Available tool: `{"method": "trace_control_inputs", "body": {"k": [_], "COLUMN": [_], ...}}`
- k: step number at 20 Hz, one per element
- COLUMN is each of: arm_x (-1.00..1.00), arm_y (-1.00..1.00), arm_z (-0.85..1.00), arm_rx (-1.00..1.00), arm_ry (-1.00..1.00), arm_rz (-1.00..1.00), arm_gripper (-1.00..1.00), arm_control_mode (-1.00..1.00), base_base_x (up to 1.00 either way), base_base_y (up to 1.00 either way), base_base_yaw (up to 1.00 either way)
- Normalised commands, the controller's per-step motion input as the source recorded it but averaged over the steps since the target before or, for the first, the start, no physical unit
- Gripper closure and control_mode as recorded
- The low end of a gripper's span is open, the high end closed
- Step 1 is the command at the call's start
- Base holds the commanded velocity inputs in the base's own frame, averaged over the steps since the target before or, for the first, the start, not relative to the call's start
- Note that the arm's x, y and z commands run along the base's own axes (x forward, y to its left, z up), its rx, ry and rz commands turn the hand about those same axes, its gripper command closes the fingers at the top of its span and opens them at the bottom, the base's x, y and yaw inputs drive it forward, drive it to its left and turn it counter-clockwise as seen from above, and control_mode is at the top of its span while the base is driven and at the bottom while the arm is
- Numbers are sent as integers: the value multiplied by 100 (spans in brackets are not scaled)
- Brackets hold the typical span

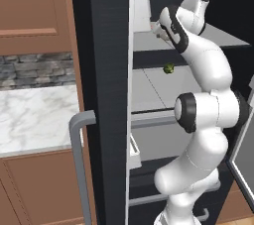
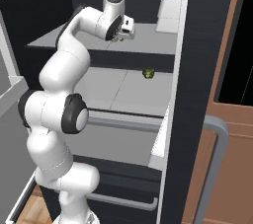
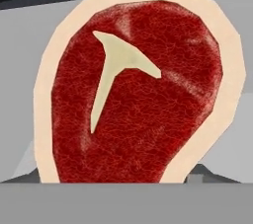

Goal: Transport the steak and lime to the fridge. Place the steak on the rack containing meat and place the lime on the rack containing the vegetable, ensuring meats and vegetables are on different racks.

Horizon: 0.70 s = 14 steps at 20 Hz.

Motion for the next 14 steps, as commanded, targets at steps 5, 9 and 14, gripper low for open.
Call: {"method": "trace_control_inputs", "body": {"k": [5,9,14], "arm_x": [0,-31,-59], "arm_y": [0,1,-1], "arm_z": [-7,0,-2], "arm_rx": [0,0,4], "arm_ry": [-8,-19,-9], "arm_rz": [0,0,0], "arm_gripper": [-100,-100,-100], "arm_control_mode": [-100,-100,-100], "base_base_x": [0,0,0], "base_base_y": [0,0,0], "base_base_yaw": [0,0,0]}}
